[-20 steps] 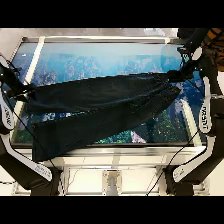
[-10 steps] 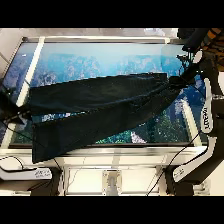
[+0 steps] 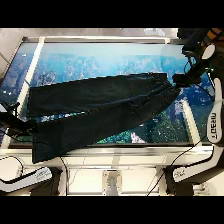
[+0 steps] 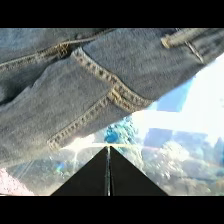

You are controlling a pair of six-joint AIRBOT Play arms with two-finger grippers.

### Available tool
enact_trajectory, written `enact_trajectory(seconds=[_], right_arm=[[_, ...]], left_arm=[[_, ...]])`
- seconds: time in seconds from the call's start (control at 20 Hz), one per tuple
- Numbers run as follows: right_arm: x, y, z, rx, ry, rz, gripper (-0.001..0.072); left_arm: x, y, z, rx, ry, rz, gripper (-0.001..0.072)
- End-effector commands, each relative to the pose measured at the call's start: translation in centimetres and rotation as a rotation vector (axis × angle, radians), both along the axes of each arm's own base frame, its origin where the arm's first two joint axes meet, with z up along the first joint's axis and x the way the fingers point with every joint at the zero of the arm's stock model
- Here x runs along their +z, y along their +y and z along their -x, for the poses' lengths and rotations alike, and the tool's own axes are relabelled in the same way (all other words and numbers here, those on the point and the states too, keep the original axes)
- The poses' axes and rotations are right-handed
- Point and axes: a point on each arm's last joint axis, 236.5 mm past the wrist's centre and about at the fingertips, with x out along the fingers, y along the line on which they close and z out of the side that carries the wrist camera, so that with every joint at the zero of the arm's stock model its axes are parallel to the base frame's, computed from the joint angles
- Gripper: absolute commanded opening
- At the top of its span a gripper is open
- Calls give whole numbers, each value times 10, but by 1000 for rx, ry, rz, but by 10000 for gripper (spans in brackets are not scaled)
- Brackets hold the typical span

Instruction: Fold the clothes and pants, and hang the long-sleeved shirts on hangers.

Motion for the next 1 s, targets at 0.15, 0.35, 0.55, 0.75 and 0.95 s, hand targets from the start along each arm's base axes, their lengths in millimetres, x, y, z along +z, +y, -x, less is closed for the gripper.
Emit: enact_trajectory(seconds=[0.15,0.35,0.55,0.75,0.95], right_arm=[[38,-3,38,0,-132,59,14],[39,1,62,-5,-171,66,15],[47,3,72,-9,-224,74,15],[57,3,75,-10,-258,81,15],[59,-1,73,-12,-272,97,15]], left_arm=[[-4,30,-33,-8,-152,-132,434],[-23,31,-36,-11,-204,-163,433],[-35,23,-45,-14,-272,-148,401],[-31,14,-62,-51,-349,-114,15],[-3,41,-89,-54,-422,-207,13]])
